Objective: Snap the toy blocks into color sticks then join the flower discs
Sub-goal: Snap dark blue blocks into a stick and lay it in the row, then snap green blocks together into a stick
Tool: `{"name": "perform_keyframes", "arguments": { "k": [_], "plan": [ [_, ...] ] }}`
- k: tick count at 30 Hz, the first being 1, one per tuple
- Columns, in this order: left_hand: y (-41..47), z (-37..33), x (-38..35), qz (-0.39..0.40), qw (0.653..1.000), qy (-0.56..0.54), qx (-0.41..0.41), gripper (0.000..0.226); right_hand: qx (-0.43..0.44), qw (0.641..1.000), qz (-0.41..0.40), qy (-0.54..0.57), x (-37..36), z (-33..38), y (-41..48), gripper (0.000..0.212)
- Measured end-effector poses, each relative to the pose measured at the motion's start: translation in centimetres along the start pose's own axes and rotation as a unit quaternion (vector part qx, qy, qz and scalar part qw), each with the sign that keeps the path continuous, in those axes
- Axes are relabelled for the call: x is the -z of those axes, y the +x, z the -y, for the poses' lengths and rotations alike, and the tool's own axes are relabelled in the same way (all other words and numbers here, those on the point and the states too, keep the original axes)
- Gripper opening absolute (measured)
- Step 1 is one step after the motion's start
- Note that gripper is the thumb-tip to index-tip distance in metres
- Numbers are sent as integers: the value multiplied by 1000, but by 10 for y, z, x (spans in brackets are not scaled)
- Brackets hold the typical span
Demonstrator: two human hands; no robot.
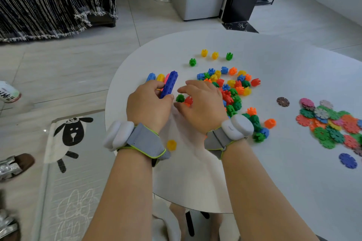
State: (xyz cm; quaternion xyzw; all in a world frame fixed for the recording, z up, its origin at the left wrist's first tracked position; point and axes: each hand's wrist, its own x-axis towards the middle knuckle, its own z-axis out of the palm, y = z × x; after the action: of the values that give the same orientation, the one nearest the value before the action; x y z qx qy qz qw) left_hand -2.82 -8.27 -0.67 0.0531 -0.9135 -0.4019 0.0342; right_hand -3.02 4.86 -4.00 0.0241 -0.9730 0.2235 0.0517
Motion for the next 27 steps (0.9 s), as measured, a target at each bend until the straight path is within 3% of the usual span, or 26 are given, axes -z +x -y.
{"name": "perform_keyframes", "arguments": {
  "k": [6,10,16,21,27],
  "plan": [
    [6,0,-17,-1,997,70,-39,33,6,997,-61,-42,-11,-1,2,18],
    [10,-1,-38,10,987,130,-93,42,-24,997,-49,-58,-3,-14,1,19],
    [10,-2,-48,0,983,162,-82,42,-31,997,-46,-45,2,-18,0,22],
    [12,-2,-48,2,984,163,-77,52,-28,999,-41,-20,5,-22,3,24],
    [11,1,-40,-10,992,104,-70,33,-15,998,-54,19,11,-24,-3,18]
  ]
}}
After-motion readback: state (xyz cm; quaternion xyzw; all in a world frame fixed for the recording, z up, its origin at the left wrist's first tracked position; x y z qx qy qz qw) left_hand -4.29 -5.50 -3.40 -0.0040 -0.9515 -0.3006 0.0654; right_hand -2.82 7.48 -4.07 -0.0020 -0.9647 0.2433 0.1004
